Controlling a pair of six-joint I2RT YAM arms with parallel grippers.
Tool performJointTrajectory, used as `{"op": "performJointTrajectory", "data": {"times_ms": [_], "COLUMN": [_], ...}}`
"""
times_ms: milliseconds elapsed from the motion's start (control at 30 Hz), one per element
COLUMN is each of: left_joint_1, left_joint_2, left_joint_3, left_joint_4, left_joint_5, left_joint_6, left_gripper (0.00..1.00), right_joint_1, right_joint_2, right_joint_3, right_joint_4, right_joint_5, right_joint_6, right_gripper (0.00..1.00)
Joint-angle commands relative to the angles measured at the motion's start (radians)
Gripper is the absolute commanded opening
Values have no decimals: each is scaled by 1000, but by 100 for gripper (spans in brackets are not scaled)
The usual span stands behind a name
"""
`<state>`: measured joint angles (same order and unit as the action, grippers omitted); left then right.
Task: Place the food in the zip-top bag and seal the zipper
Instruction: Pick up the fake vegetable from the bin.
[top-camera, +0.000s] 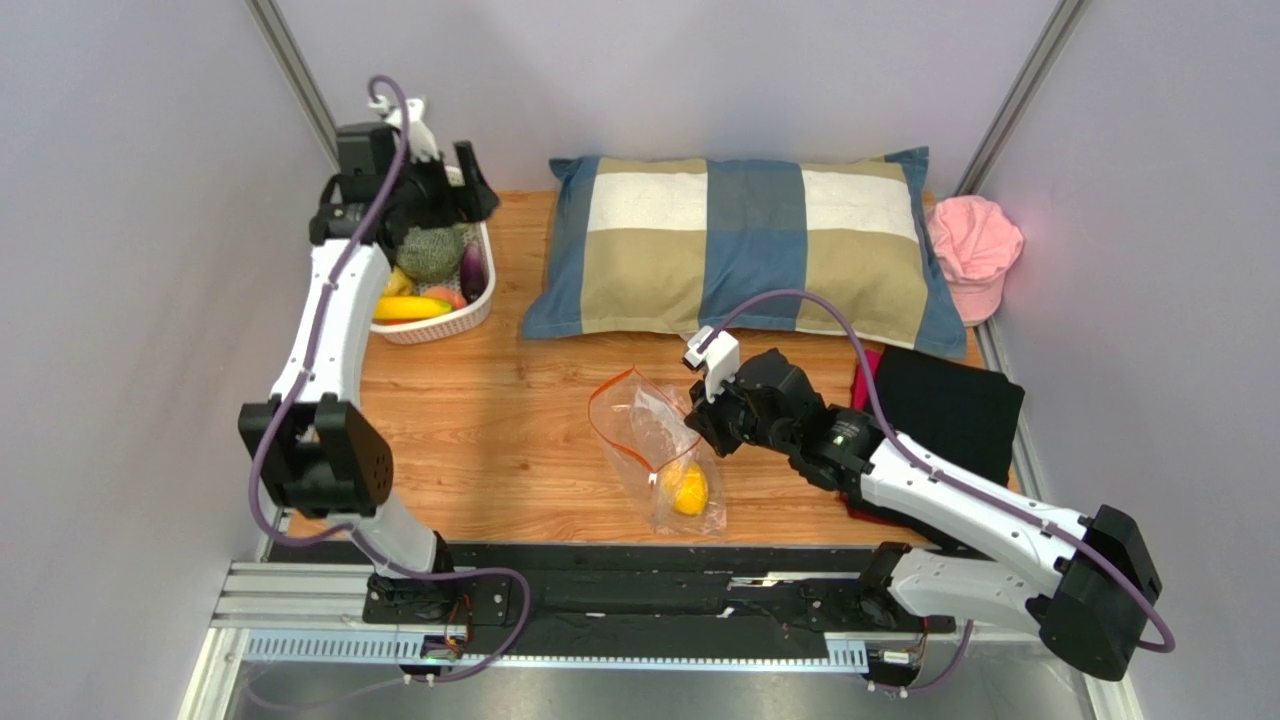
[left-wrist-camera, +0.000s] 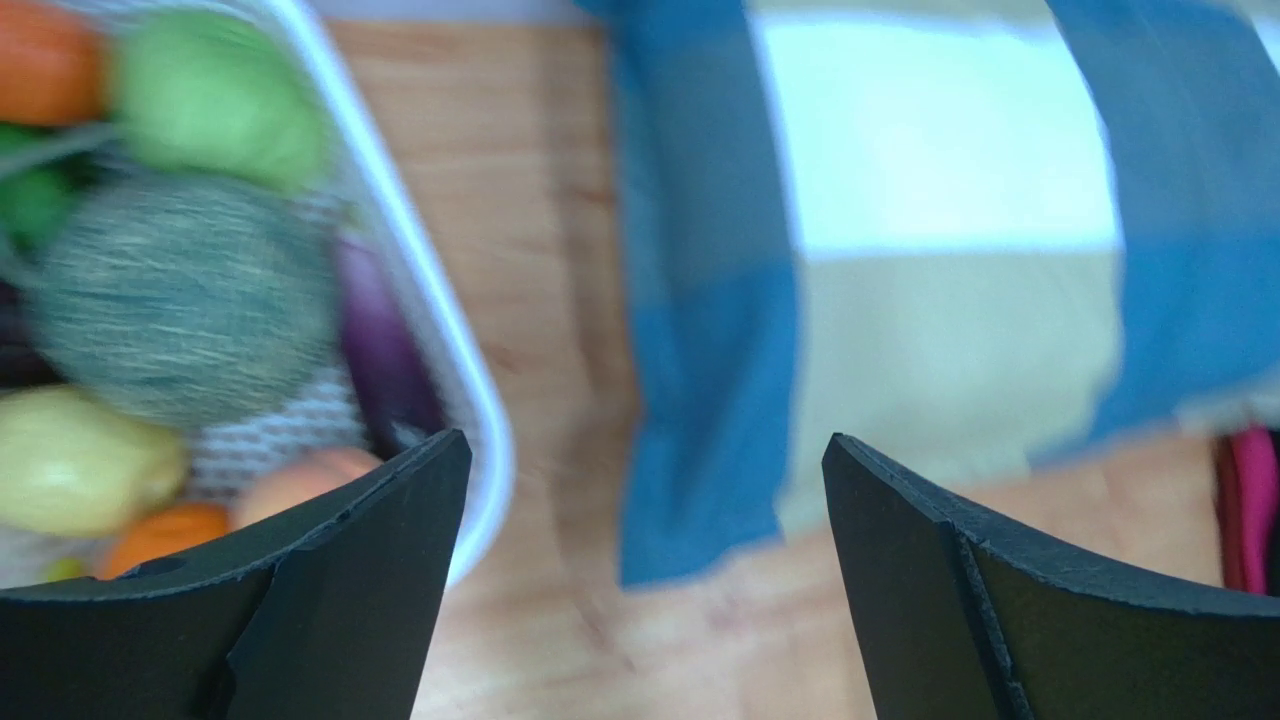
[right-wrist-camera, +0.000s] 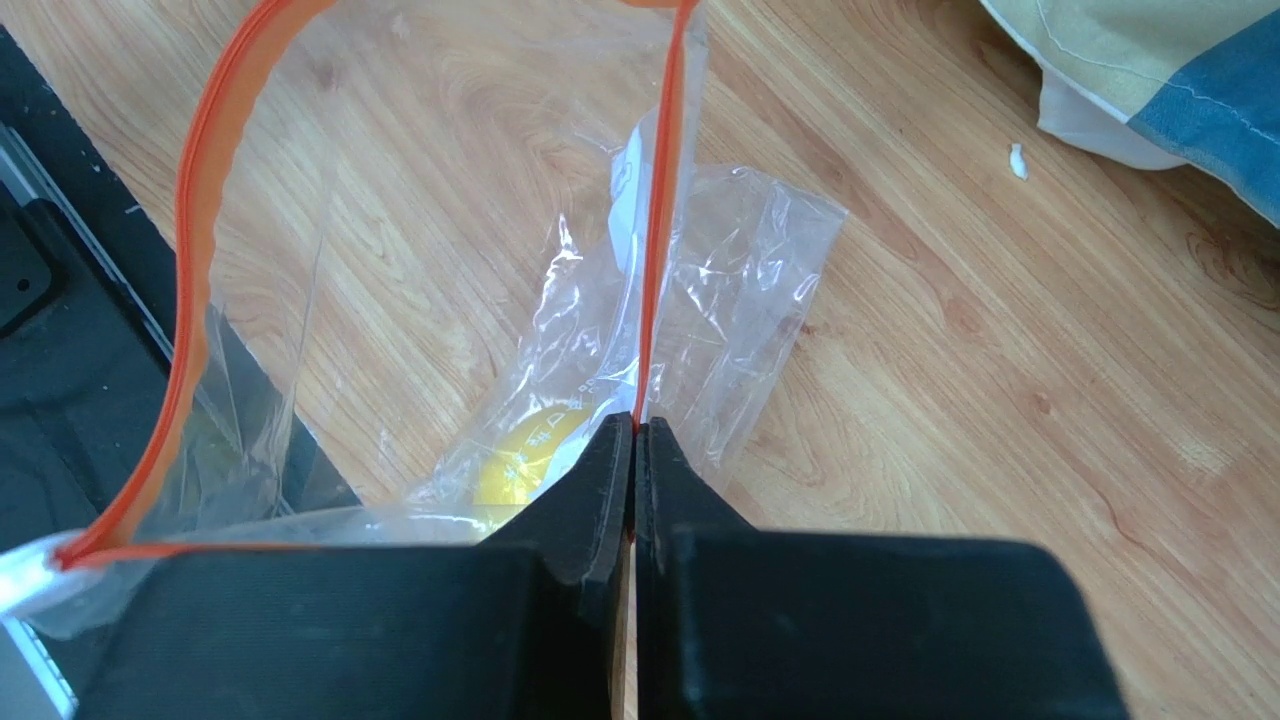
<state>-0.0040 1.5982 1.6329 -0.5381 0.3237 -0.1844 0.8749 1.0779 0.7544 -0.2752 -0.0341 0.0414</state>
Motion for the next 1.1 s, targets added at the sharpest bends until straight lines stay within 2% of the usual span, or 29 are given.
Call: {"op": "performJointTrajectory", "data": {"times_ms": [0, 167, 467, 633, 867, 1000, 1067], "left_joint_1": [166, 248, 260, 274, 277, 312, 325], "left_joint_2": [150, 273, 420, 511, 600, 603, 591], "left_joint_3": [171, 226, 286, 360, 429, 409, 389], "left_joint_4": [7, 69, 141, 148, 176, 181, 190], "left_joint_5": [-106, -144, -353, -353, -376, -364, -344], "left_joint_6": [-174, -247, -267, -332, -354, -394, -357], "left_gripper": [95, 88, 79, 70, 70, 69, 71], "right_joint_1": [-8, -19, -30, -33, -37, -43, -47], "right_joint_2": [4, 11, 24, 30, 47, 56, 59], "right_joint_3": [63, 76, 94, 109, 128, 132, 132], "right_joint_4": [19, 19, 21, 4, -1, -1, -1], "right_joint_5": [19, 19, 25, 17, 7, 5, 3], "right_joint_6": [37, 48, 89, 112, 124, 121, 123], "right_gripper": [0, 0, 0, 0, 0, 0, 0]}}
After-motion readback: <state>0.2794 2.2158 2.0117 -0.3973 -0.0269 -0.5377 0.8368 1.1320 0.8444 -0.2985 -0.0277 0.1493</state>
